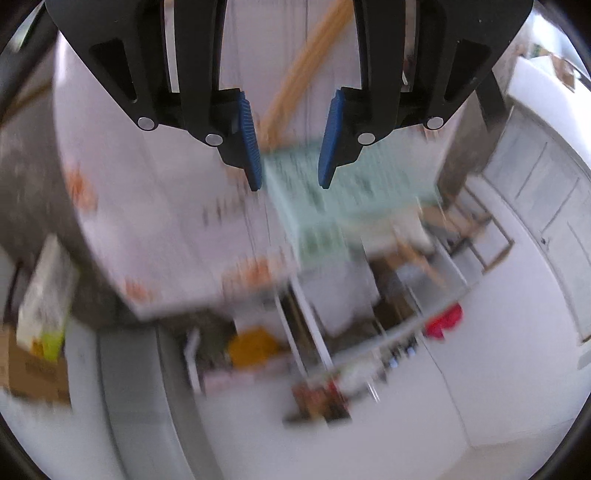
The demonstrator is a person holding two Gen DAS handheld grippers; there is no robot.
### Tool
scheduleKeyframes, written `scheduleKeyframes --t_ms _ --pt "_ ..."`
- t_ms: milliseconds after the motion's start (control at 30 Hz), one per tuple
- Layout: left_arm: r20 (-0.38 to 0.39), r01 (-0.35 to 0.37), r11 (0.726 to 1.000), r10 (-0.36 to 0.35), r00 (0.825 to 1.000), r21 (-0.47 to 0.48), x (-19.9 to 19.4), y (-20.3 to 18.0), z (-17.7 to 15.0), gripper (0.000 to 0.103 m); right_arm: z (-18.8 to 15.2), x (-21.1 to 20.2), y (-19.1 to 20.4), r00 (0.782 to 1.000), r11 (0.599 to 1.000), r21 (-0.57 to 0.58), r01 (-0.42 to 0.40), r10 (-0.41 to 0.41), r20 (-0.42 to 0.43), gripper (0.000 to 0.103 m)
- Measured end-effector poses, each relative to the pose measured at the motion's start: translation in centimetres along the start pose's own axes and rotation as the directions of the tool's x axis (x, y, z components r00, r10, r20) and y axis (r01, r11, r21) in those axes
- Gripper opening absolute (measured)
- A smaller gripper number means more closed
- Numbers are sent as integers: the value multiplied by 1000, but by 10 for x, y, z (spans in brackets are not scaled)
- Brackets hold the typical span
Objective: Organize utensils
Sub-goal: 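Lower the right tool to the chopsticks and close on one while left tool hovers over them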
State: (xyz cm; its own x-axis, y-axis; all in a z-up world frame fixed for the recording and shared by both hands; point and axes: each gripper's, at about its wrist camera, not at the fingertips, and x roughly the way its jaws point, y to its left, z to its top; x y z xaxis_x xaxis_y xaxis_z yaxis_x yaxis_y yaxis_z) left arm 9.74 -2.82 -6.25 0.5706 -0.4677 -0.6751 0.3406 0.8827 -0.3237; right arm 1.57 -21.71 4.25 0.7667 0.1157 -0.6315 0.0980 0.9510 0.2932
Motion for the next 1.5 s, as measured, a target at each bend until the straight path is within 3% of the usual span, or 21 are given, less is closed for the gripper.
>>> scheduleKeyframes --t_ms 133,233,367,600,767,1033,1500 --pt "14 -8 999 8 1000 41 -6 -9 -1 74 -53 35 -8 984 996 87 11 5 -181 28" --pt "16 9 998 -10 1000 69 -11 -18 -2 74 -80 49 -10 970 989 147 8 28 -241 22" --pt "11 41 994 -42 999 99 -16 -32 -2 74 -92 55 -5 967 985 174 -11 55 -249 18" --pt "-34 125 983 -122 992 137 -14 -56 -7 43 -98 76 9 964 991 131 -13 47 -262 9" --pt "-73 154 972 -143 987 176 -10 -70 -13 32 -98 79 14 968 995 100 -4 29 -247 7" --pt "-125 174 958 -148 981 227 -1 -89 -20 30 -98 68 -3 975 994 105 22 2 -224 6" --pt "-179 122 930 -62 982 348 29 -120 -31 27 -102 58 -21 982 991 127 43 -19 -188 4"
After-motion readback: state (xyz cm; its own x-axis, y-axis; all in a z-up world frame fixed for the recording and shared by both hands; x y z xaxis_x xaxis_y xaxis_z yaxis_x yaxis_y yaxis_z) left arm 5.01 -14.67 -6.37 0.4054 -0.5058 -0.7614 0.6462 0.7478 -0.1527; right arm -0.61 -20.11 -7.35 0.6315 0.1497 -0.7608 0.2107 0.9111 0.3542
